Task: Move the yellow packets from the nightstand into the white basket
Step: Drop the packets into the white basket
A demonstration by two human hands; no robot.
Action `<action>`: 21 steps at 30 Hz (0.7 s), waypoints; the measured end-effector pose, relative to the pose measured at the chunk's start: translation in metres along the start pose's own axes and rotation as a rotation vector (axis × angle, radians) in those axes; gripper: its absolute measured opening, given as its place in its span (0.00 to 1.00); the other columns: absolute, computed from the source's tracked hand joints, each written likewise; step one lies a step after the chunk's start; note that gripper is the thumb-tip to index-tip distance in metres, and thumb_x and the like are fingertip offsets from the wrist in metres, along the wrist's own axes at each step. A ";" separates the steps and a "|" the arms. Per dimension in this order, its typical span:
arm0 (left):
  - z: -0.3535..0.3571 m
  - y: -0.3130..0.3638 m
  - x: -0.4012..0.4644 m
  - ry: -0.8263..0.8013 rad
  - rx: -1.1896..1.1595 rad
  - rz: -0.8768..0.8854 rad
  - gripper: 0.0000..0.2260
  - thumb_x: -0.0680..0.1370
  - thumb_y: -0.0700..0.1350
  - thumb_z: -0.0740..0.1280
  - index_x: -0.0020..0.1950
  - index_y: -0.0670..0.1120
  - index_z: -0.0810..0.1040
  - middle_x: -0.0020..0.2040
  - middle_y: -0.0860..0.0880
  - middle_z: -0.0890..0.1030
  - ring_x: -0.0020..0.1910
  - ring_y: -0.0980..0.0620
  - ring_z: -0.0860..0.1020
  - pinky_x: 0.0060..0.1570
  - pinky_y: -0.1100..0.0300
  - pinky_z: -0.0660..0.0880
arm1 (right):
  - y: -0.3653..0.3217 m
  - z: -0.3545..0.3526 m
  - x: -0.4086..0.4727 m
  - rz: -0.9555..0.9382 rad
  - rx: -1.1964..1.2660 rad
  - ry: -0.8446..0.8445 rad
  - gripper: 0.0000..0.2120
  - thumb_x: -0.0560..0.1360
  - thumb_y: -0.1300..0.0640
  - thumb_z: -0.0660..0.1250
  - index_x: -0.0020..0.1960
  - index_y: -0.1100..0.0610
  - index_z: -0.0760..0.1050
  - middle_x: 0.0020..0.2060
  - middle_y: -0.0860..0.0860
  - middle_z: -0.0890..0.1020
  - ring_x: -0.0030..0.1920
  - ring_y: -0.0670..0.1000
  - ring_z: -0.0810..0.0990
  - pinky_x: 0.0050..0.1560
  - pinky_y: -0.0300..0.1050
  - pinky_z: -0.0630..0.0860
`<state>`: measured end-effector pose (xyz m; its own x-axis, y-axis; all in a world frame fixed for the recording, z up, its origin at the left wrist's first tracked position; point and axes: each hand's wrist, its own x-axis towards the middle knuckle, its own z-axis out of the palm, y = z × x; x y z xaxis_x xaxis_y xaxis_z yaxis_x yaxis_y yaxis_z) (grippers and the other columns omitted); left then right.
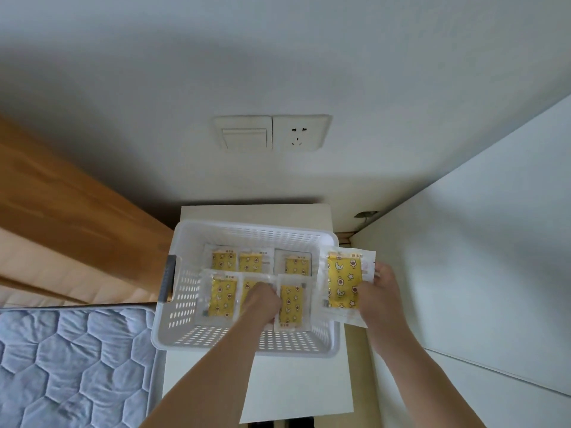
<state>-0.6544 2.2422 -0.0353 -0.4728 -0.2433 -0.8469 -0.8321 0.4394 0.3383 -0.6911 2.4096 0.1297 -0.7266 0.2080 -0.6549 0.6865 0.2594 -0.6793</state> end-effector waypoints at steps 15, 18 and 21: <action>-0.092 0.002 -0.072 -0.132 -0.432 0.209 0.05 0.79 0.39 0.67 0.50 0.42 0.83 0.40 0.47 0.85 0.32 0.54 0.77 0.32 0.63 0.74 | 0.021 0.062 -0.001 -0.012 -0.113 -0.209 0.28 0.73 0.71 0.52 0.69 0.50 0.66 0.57 0.51 0.78 0.54 0.53 0.80 0.51 0.55 0.81; -0.092 -0.005 -0.063 -0.102 -0.344 0.181 0.05 0.79 0.40 0.67 0.49 0.43 0.82 0.39 0.49 0.84 0.31 0.55 0.77 0.30 0.65 0.73 | 0.028 0.080 0.004 -0.001 -0.128 -0.237 0.31 0.74 0.72 0.51 0.72 0.50 0.63 0.60 0.50 0.78 0.53 0.51 0.80 0.41 0.43 0.80; -0.086 -0.012 -0.047 -0.080 -0.256 0.138 0.05 0.77 0.41 0.68 0.48 0.42 0.83 0.37 0.51 0.84 0.31 0.55 0.77 0.29 0.64 0.72 | 0.034 0.093 0.012 -0.015 -0.160 -0.231 0.29 0.74 0.72 0.51 0.71 0.51 0.64 0.57 0.49 0.79 0.46 0.45 0.79 0.31 0.36 0.75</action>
<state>-0.6477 2.1740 0.0356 -0.5704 -0.1228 -0.8121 -0.8126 0.2287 0.5362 -0.6744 2.3336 0.0681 -0.6985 -0.0126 -0.7155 0.6488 0.4106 -0.6407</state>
